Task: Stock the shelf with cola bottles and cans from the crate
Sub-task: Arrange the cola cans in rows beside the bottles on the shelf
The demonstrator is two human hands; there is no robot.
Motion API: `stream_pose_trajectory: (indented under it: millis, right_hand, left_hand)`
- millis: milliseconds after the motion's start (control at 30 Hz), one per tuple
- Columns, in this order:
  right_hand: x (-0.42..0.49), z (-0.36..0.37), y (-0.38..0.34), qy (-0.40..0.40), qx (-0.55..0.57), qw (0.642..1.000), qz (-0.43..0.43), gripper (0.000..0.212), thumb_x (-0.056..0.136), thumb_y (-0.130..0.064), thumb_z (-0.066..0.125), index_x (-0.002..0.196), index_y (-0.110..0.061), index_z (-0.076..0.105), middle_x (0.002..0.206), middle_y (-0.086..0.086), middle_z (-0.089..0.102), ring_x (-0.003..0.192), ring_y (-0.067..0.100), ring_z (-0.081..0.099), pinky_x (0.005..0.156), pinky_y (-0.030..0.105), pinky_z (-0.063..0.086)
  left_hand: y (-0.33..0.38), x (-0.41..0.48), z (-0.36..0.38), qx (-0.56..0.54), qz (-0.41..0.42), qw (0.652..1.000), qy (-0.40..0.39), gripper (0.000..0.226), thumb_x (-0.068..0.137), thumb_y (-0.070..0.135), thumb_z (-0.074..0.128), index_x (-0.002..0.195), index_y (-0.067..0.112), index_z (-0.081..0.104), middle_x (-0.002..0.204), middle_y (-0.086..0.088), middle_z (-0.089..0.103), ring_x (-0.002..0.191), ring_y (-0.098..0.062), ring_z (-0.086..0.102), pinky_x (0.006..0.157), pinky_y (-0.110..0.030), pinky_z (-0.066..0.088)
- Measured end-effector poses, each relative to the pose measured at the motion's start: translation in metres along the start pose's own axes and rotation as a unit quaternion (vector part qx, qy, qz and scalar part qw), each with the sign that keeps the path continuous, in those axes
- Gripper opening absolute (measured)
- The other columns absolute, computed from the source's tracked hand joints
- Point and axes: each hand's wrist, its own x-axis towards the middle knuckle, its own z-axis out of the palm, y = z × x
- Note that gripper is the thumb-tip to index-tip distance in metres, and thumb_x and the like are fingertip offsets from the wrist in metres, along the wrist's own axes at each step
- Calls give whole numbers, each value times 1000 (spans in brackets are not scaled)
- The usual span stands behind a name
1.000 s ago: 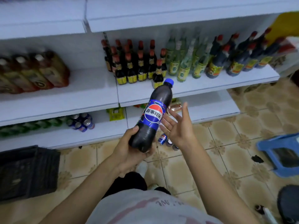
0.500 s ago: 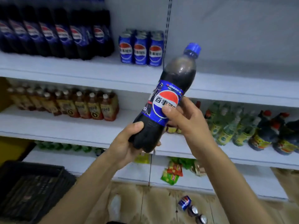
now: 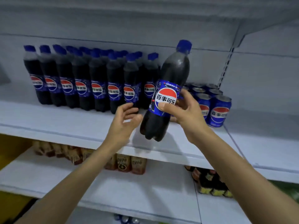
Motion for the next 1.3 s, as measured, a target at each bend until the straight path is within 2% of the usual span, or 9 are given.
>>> stream_pose_trajectory:
  millis: [100, 200, 300, 500, 667, 833, 933, 1167, 1300]
  right_hand:
    - [41, 15, 28, 7, -52, 999, -4, 58, 73, -14, 82, 122, -24, 53, 110, -3, 68, 96, 10, 67, 76, 29, 57]
    - [72, 26, 50, 12, -91, 996, -6, 60, 73, -13, 82, 119, -31, 48, 108, -7, 65, 95, 6, 65, 77, 24, 56]
    - [95, 38, 65, 4, -96, 995, -3, 63, 72, -7, 81, 119, -29, 46, 107, -10, 63, 96, 4, 64, 74, 19, 56]
    - [128, 44, 90, 8, -83, 997, -3, 65, 70, 2, 80, 115, -34, 49, 115, 0, 65, 108, 16, 63, 91, 43, 55]
    - [133, 43, 101, 8, -109, 994, -22, 70, 73, 0, 78, 125, -30, 41, 120, -3, 59, 113, 13, 59, 95, 38, 53]
    - [122, 44, 110, 1, -183, 982, -45, 79, 70, -5, 82, 125, -34, 33, 112, -26, 50, 101, -14, 53, 85, 11, 50]
    - [123, 44, 115, 9, -190, 980, -57, 82, 70, -5, 82, 128, -33, 31, 116, -28, 48, 103, -22, 49, 90, 14, 50]
    - [135, 43, 124, 13, -197, 978, -64, 81, 73, -7, 80, 126, -45, 32, 120, -32, 45, 110, -17, 48, 93, 20, 49]
    - [135, 41, 130, 13, -187, 980, -65, 77, 75, -7, 79, 120, -50, 34, 120, -32, 48, 107, -22, 48, 85, 8, 47]
  left_hand:
    - [-14, 40, -38, 181, 71, 981, 19, 95, 60, 65, 73, 139, 31, 32, 138, 15, 40, 126, -1, 39, 104, -25, 34]
    - [-9, 82, -53, 324, 163, 931, 45, 115, 55, 71, 74, 147, 24, 24, 152, 3, 27, 137, -12, 25, 111, -32, 26]
    - [-5, 119, -54, 429, 268, 862, 24, 118, 56, 79, 63, 149, 20, 23, 159, -4, 15, 145, -22, 14, 117, -41, 16]
    - [-39, 149, -36, 523, 354, 774, -46, 123, 57, 68, 75, 151, 18, 12, 159, -15, 3, 146, -32, -9, 116, -57, -3]
    - [-53, 153, -26, 544, 345, 765, -23, 129, 54, 72, 73, 151, 24, 3, 157, -14, -6, 143, -29, -22, 114, -55, -10]
    - [-59, 157, -25, 545, 362, 756, -14, 119, 61, 80, 54, 152, 30, -3, 156, -14, -9, 143, -31, -24, 114, -55, -10]
    - [-64, 157, -23, 543, 364, 757, -5, 115, 62, 80, 46, 151, 31, -7, 156, -14, -7, 143, -29, -23, 114, -55, -8]
    - [-71, 162, -17, 552, 382, 741, 32, 124, 60, 69, 71, 152, 29, -2, 158, -12, -14, 144, -33, -21, 115, -56, -6]
    - [-76, 163, -16, 534, 398, 745, 39, 122, 62, 65, 73, 152, 29, -1, 157, -5, -23, 144, -34, -20, 116, -56, -7]
